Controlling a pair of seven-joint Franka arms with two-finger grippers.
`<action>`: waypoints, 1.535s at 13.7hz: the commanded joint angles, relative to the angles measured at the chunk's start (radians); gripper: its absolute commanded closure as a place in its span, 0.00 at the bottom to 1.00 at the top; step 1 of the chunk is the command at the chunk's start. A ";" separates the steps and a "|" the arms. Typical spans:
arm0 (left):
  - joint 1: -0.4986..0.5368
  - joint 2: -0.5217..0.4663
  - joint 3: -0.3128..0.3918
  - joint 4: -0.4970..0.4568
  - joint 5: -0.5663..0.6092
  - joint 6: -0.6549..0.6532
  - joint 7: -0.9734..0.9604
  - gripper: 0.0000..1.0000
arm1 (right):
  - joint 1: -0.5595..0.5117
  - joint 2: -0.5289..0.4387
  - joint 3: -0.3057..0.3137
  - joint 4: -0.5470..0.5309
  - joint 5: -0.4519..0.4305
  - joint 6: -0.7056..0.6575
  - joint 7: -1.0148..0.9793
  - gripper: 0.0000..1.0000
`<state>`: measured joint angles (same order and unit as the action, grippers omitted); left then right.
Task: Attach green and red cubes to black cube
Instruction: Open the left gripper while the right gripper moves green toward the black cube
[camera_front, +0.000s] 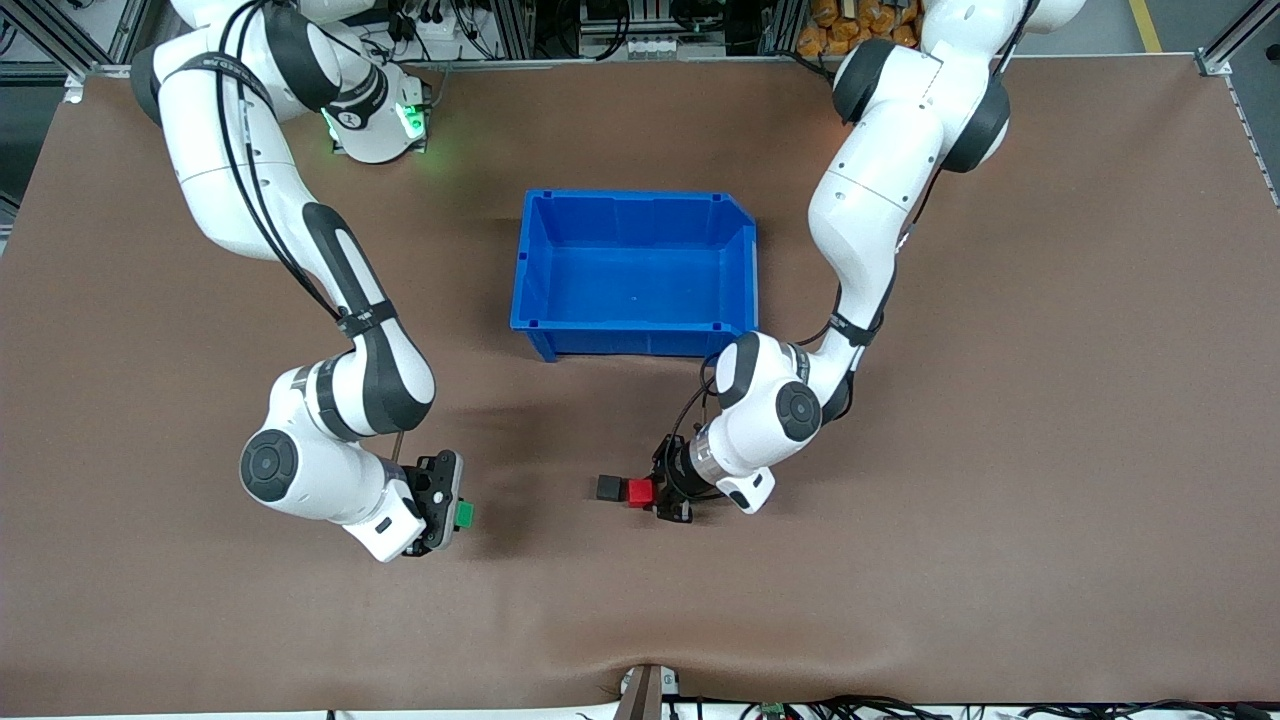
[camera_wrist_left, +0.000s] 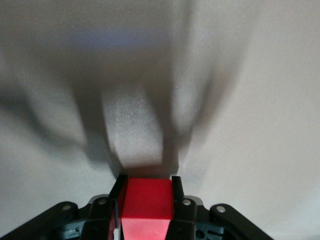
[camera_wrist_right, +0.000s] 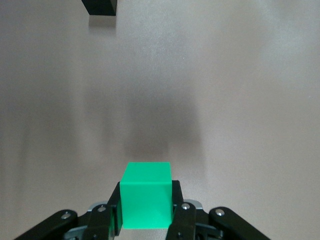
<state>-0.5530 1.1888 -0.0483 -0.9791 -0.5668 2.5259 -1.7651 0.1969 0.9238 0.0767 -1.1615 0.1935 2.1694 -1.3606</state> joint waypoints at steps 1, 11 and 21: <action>-0.024 0.054 0.001 0.046 -0.018 0.028 -0.017 1.00 | -0.001 -0.005 0.002 -0.006 0.015 0.003 0.008 1.00; -0.041 0.054 -0.001 0.046 -0.018 0.034 -0.016 1.00 | -0.002 -0.003 0.002 -0.009 0.015 0.004 0.008 1.00; -0.030 0.034 0.012 0.033 -0.010 0.024 0.107 0.00 | 0.009 -0.003 0.002 -0.015 0.046 0.004 0.011 1.00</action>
<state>-0.5732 1.1936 -0.0453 -0.9776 -0.5668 2.5501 -1.6738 0.1975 0.9238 0.0771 -1.1660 0.2110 2.1697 -1.3598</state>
